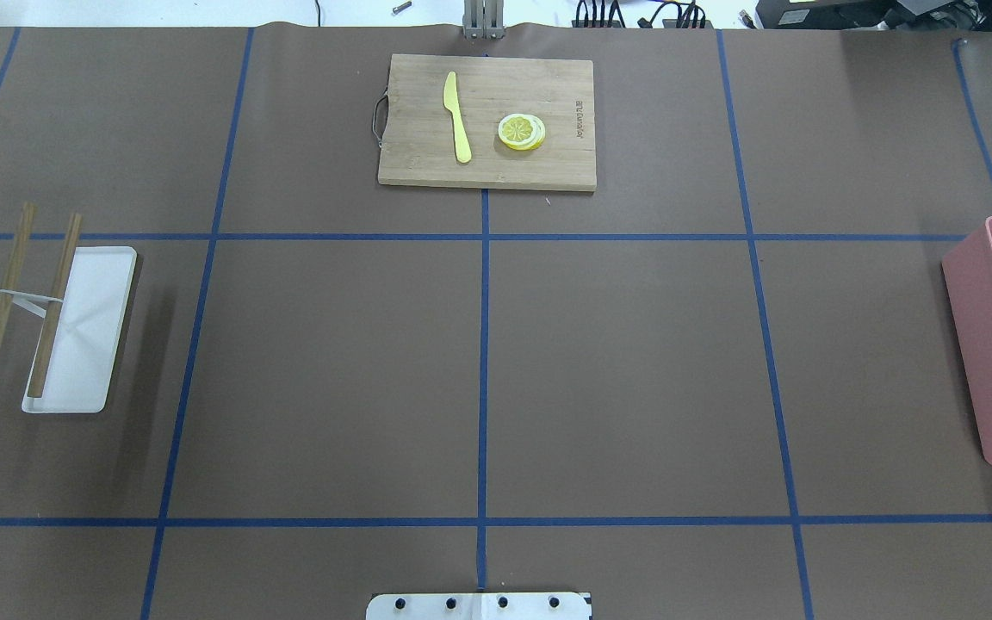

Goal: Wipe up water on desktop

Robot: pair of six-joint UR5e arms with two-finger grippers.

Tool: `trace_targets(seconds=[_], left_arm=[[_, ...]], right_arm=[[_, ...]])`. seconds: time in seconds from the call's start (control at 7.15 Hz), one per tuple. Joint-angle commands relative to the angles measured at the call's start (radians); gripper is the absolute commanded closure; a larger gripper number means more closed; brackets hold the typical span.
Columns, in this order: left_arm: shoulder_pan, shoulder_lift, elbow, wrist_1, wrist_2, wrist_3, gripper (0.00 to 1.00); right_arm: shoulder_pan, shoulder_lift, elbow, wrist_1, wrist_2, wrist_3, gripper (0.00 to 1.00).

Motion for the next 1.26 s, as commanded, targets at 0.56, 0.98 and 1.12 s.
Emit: trace_targets(seconds=[0.56, 0.98, 1.12], left_arm=[[-0.036, -0.019, 0.071, 0.005, -0.001, 0.061, 0.02], [-0.088, -0.093, 0.043, 0.171, -0.004, 0.179, 0.02], [-0.088, -0.126, 0.044, 0.224, -0.002, 0.181, 0.02]], right_arm=[[0.0, 0.214, -0.084, -0.174, -0.065, 0.002, 0.0], [0.0, 0.247, -0.144, -0.168, -0.06, 0.002, 0.0], [0.0, 0.247, -0.146, -0.168, -0.059, 0.002, 0.0]])
